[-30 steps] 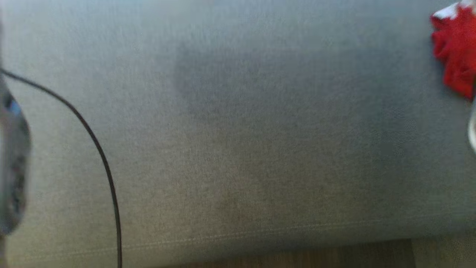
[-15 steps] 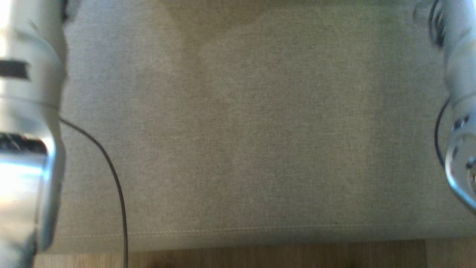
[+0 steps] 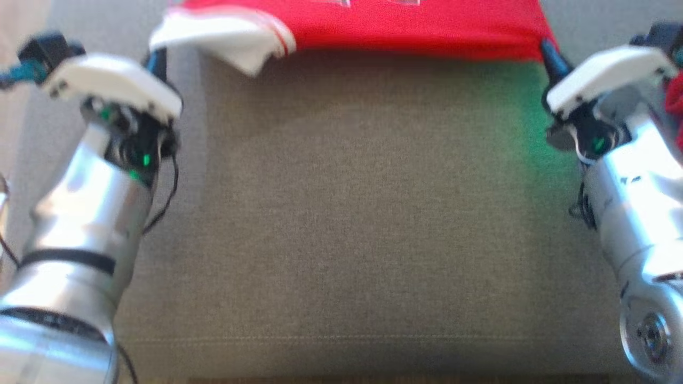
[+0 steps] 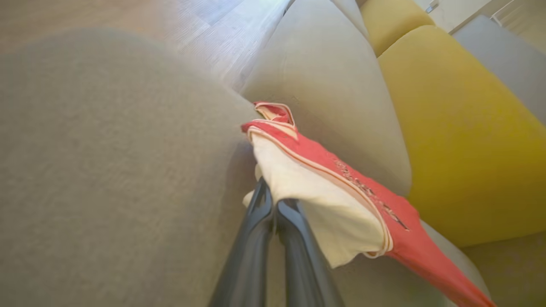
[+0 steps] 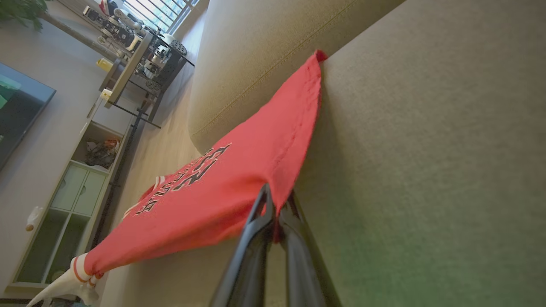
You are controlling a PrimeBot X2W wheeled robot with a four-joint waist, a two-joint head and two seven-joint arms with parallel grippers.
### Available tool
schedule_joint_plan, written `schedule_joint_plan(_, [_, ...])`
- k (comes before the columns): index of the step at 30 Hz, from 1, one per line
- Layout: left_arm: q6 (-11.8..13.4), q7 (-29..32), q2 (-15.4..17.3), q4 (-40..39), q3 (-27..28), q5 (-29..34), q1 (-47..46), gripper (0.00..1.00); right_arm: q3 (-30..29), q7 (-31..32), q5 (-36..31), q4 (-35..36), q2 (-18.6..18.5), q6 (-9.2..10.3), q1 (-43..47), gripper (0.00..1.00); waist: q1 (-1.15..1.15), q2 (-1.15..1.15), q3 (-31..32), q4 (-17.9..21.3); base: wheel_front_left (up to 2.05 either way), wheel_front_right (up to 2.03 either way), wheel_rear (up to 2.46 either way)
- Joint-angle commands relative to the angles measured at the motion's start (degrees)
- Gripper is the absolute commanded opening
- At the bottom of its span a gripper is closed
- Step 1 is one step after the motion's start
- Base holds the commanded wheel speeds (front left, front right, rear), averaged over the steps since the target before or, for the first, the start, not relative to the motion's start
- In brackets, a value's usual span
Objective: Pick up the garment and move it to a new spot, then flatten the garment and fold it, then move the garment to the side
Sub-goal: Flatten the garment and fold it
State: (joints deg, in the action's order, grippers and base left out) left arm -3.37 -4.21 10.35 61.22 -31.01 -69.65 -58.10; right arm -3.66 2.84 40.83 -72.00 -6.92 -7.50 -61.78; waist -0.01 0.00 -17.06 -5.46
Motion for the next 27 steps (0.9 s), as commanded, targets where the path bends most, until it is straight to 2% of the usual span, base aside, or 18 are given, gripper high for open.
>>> schedule_joint_plan(1, [-0.75,0.23,3.41,-1.09,0.33,0.95,-0.50,0.00,1.10,0.07,0.00,1.54,0.37,0.01,-0.58,0.00,0.01,0.00,2.99,-0.35,0.00,0.00,0.00])
schedule_joint_plan(11, [-2.89,3.14,8.64,-3.98,-9.29,8.73,10.97,0.00,3.18,0.59,0.54,0.93,-0.63,0.01,5.62,0.00,0.01,0.00,7.93,-0.87,0.00,0.00,0.00])
schedule_joint_plan(19, [-3.38,5.12,12.56,-7.96,-13.11,11.14,17.08,0.00,7.45,3.68,-1.84,0.20,-2.59,0.01,9.46,0.00,0.01,0.00,10.46,-0.73,0.00,0.00,0.00])
schedule_joint_plan(27, [-3.57,7.63,16.51,-13.11,-15.04,11.59,21.81,0.00,11.69,9.75,-4.23,-0.66,-4.76,0.01,12.61,0.00,0.01,0.00,13.14,-0.10,0.00,0.00,0.00])
